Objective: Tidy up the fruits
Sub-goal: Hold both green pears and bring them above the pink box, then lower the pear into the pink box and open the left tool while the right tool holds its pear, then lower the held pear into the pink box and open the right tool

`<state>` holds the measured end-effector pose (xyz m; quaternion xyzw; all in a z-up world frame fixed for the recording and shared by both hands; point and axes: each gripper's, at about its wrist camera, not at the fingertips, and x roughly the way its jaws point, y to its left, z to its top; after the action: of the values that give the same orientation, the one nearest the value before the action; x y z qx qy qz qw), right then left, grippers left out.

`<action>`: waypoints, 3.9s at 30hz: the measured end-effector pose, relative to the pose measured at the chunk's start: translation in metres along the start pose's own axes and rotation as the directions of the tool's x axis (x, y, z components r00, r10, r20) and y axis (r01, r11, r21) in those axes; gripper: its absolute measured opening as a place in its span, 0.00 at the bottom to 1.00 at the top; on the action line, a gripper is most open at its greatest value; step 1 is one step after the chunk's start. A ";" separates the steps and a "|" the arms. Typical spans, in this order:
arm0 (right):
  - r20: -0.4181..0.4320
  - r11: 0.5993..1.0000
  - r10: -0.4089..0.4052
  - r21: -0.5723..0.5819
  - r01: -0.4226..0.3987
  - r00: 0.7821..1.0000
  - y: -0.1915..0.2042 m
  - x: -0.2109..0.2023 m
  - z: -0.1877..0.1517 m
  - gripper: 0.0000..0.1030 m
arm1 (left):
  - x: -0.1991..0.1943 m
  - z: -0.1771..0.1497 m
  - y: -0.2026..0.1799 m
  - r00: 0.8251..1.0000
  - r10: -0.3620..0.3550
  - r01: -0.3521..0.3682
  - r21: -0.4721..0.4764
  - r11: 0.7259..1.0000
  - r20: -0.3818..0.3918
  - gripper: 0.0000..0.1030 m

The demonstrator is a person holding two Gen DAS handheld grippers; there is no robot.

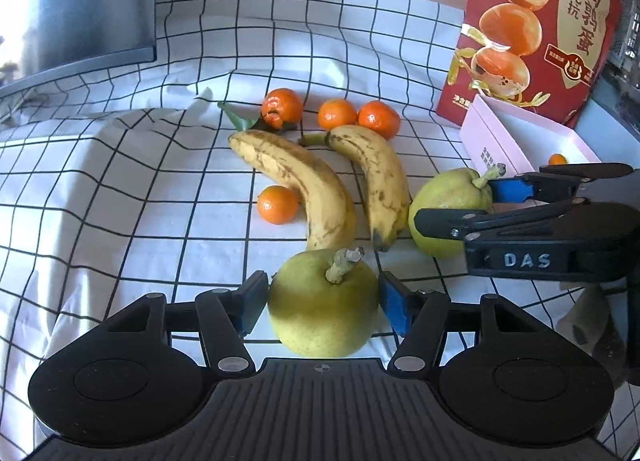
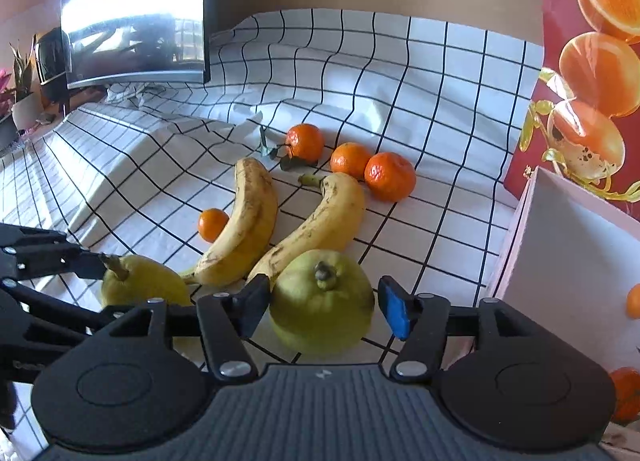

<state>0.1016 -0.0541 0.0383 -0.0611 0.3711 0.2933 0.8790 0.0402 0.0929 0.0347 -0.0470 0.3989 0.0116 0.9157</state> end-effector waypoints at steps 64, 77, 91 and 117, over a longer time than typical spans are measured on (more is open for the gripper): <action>-0.015 0.903 -0.196 0.387 0.186 0.981 -0.108 -0.200 -0.126 0.58 | 0.063 0.141 -0.231 0.912 -0.172 0.366 0.547 0.753 -0.373 0.64; -0.038 0.880 -0.202 0.432 0.198 0.979 -0.130 -0.198 -0.144 0.58 | 0.140 0.114 -0.260 0.808 -0.025 0.426 0.555 0.714 -0.588 0.64; -0.049 0.890 -0.213 0.402 0.215 0.976 -0.135 -0.191 -0.128 0.58 | 0.124 0.110 -0.233 0.846 -0.038 0.401 0.589 0.702 -0.532 0.65; 0.005 0.923 -0.125 0.367 0.114 0.992 -0.166 -0.128 -0.006 0.58 | 0.003 0.101 -0.090 0.954 -0.285 0.289 0.030 0.957 -0.090 0.57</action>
<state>0.1205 -0.2522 0.1041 0.0852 0.4021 0.1658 0.8964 0.1210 0.0131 0.1080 -0.0850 0.4263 -0.1320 0.8908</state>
